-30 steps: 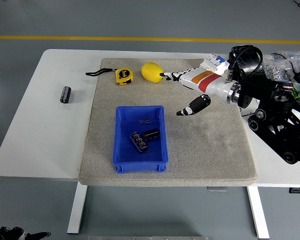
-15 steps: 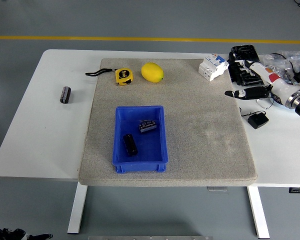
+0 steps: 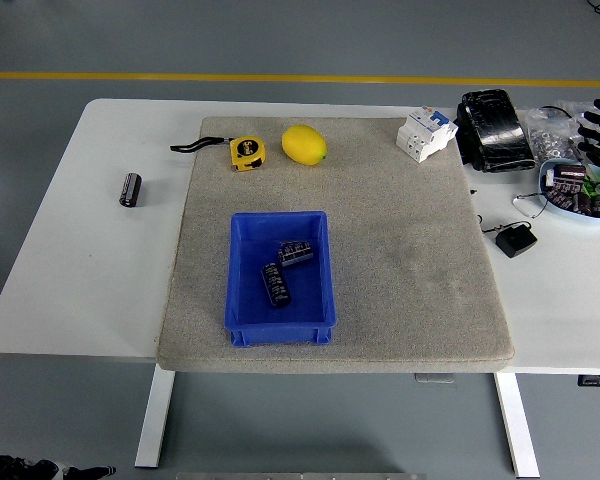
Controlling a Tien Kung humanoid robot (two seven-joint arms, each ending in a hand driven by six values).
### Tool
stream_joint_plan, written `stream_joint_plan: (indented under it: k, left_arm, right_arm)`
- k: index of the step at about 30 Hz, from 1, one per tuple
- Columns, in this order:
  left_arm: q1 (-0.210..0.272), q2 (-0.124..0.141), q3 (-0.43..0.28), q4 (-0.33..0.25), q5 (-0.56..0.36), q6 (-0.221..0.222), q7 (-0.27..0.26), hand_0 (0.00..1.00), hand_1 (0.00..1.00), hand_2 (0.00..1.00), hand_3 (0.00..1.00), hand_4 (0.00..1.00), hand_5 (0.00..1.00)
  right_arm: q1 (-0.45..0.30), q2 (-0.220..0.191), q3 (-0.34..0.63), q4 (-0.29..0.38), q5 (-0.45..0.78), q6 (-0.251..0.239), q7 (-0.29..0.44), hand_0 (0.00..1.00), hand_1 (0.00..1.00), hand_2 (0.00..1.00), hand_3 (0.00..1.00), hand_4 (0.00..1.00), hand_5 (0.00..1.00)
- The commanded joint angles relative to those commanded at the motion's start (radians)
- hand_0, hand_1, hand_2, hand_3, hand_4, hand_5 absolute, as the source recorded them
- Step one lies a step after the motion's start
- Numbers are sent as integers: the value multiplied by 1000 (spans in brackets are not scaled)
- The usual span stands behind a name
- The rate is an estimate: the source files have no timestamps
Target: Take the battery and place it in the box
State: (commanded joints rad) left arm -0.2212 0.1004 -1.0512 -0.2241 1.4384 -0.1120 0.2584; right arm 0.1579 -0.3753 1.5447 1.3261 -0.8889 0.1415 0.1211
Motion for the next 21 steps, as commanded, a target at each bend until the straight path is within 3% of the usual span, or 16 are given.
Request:
stream_joint_plan:
  k: [3, 11, 21]
  left_arm:
    - [-3, -1, 4, 1, -7, 2, -3, 782, 797, 829, 665, 740, 645]
    - [-3, -6, 68, 5, -73, 7, -24, 779, 798, 829, 667, 737, 643]
    - [-2, -3, 100, 5, -85, 4, -35, 776, 796, 830, 671, 736, 641]
  right_arm:
    - [-45, 30, 32, 32, 70, 13, -13, 806, 791, 829, 850, 998, 742]
    - [-130, 134, 111, 101, 13, 34, -38, 811, 794, 828, 849, 998, 747]
    - [-154, 144, 117, 134, -52, 37, -54, 809, 790, 828, 847, 998, 747]
